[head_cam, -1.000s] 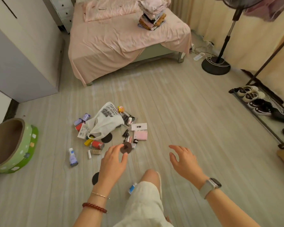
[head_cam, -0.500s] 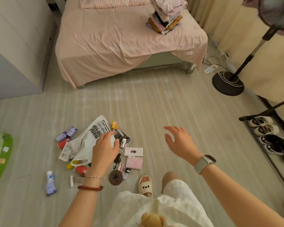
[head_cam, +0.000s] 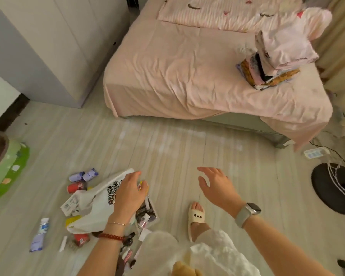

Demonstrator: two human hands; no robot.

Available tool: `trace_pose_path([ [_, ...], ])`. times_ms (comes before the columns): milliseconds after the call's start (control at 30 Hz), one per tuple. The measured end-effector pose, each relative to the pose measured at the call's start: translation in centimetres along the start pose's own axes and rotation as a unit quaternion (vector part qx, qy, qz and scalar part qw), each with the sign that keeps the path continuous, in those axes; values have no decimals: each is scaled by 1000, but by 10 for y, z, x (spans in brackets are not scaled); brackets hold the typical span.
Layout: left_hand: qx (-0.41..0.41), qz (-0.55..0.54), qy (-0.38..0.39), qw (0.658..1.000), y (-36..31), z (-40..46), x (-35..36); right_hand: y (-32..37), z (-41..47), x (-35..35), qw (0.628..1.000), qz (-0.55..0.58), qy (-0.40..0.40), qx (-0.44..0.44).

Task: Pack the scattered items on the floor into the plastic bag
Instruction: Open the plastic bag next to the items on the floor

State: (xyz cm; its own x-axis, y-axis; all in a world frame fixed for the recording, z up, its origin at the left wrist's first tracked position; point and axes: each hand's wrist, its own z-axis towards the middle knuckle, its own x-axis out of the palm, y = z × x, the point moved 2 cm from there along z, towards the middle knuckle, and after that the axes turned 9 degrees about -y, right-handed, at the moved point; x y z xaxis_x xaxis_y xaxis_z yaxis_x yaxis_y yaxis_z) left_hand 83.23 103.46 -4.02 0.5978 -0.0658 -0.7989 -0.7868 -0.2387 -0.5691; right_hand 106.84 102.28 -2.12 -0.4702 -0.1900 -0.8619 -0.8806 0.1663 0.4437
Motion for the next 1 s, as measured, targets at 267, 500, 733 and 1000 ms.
trace_pose_path([
  [267, -149, -44, -128, 980, -15, 95, -20, 65, 166, -14, 979, -49, 105, -168],
  [500, -314, -99, -202, 922, 49, 159, -43, 174, 279, 31, 929, -91, 181, -309],
  [733, -424, -187, -314, 828, 120, 217, -97, 316, 351, 99, 843, -134, 280, -439],
  [1000, -602, -250, -438, 619, 187, 176, -121, 463, 341, 202, 680, -229, 392, -577],
])
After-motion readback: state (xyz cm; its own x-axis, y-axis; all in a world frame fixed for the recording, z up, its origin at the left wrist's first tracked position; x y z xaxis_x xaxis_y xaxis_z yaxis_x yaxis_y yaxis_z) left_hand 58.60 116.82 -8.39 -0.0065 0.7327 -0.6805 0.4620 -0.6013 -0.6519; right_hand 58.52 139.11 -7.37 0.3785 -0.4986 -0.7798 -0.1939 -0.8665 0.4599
